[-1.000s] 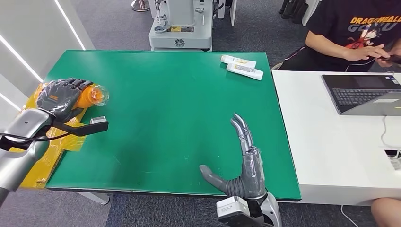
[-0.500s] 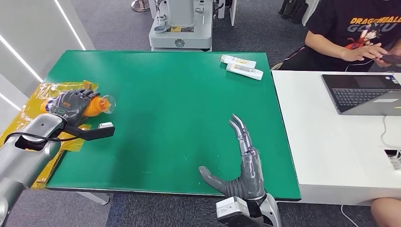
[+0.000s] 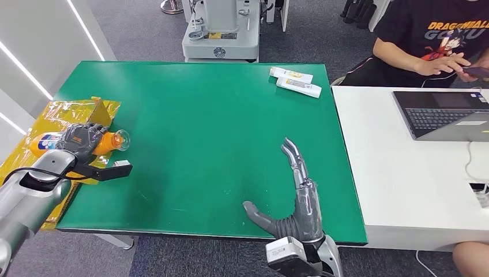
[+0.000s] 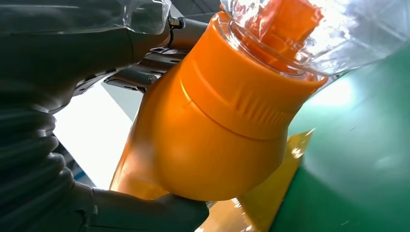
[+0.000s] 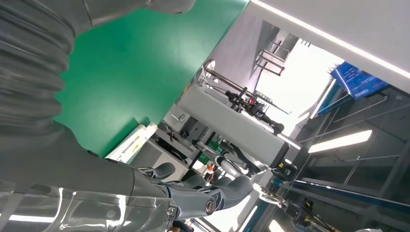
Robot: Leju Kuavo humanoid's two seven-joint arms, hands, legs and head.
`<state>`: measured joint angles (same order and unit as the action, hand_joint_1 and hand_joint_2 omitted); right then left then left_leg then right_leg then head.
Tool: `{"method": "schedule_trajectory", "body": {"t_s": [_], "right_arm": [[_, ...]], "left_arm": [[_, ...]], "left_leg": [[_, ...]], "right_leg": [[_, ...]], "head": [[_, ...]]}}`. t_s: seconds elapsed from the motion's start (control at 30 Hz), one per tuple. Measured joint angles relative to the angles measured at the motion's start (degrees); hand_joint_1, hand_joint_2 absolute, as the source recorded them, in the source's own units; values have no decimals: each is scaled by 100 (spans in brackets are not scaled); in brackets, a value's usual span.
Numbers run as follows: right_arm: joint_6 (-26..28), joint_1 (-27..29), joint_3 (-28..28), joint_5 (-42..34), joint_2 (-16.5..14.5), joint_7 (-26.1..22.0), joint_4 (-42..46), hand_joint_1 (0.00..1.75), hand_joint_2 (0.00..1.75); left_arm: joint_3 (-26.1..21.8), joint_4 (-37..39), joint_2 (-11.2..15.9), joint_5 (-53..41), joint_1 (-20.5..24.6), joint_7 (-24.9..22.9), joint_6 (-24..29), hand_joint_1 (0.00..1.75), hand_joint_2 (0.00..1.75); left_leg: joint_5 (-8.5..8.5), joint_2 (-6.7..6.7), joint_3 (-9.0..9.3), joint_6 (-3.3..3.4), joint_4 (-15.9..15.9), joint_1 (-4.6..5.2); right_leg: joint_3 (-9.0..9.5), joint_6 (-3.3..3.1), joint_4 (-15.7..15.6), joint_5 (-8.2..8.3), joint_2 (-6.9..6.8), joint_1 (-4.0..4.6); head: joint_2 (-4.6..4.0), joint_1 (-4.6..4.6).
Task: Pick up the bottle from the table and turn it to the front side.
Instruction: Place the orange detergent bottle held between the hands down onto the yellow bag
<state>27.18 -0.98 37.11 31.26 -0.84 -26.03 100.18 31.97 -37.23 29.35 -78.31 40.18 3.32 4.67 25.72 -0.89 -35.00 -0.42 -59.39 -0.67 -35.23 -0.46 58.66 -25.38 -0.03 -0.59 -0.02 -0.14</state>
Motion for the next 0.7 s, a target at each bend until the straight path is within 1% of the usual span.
{"method": "schedule_trajectory", "body": {"t_s": [0.27,0.5,0.7], "right_arm": [[-26,-1,1,-28,-3,-10,-1,0,175],[-97,-2,4,-95,-10,-38,-1,0,175],[-178,-2,4,-127,-22,-37,1,0,175]], "left_arm": [[40,169,69,-114,6,-56,7,175,175],[90,295,206,-232,-1,-76,79,175,175],[101,465,133,-287,-60,-76,128,175,175]], "left_leg": [[0,1,-3,0,1,-1],[0,5,-4,0,1,-1],[0,5,-5,0,0,-1]], "right_leg": [[-1,0,0,0,0,0],[-2,0,0,-1,-3,1],[-2,0,-1,0,-2,1]], "head": [[0,1],[0,0],[0,-1]]}}
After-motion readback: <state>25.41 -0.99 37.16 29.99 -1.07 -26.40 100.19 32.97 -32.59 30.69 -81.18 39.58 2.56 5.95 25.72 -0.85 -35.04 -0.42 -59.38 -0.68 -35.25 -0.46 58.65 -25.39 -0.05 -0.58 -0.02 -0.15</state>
